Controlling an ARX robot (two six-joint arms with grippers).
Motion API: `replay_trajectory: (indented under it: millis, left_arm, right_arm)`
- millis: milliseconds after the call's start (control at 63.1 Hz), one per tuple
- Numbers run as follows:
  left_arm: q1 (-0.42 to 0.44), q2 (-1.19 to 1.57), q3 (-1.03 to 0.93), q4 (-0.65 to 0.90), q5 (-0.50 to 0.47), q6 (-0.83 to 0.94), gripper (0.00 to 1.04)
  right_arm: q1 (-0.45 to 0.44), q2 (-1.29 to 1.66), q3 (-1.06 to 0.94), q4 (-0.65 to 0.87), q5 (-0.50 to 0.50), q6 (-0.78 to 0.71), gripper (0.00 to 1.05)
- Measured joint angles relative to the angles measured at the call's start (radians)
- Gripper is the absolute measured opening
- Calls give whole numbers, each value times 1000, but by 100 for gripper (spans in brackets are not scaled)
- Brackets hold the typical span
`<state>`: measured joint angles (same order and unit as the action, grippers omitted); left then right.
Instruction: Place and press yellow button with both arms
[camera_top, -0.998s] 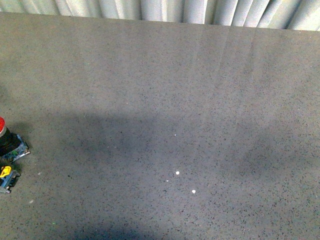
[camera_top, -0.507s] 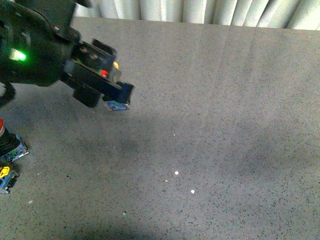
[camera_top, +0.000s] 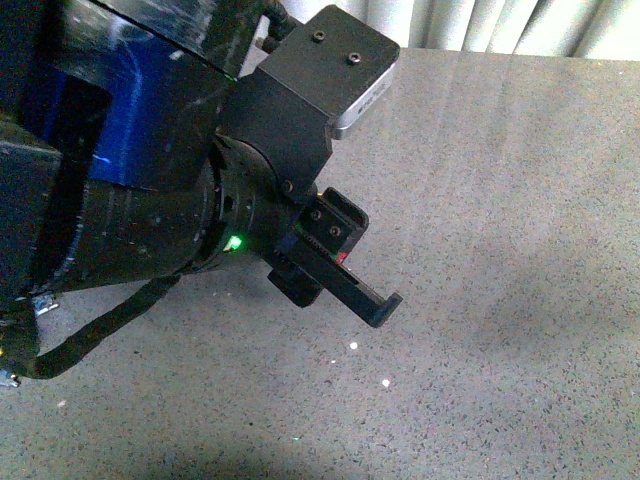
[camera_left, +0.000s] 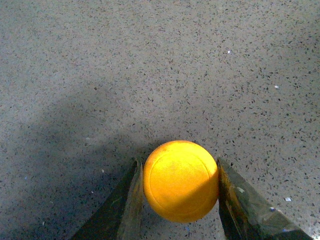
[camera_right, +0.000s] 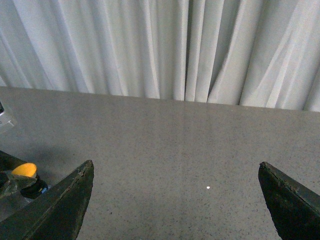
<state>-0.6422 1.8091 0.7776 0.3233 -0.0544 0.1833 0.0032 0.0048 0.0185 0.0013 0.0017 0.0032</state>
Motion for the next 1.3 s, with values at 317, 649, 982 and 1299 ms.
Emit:
replay_trajectory:
  millis: [317,649,982,1299]
  left_arm:
    - [-20,46,25,4,-6,-7,33]
    - [-34,68,28,19,-18,-29,33]
    - [-38,70,11,40,-17,-51,74]
    - [-16,-156,-96,11,58,-107,96]
  right_arm:
    - [0,0,0,0,0,0,96]
    - [0,0,0,0,0,0,96]
    - [0,0,0,0,0,0,96]
    - [0,0,0,0,0,0,96]
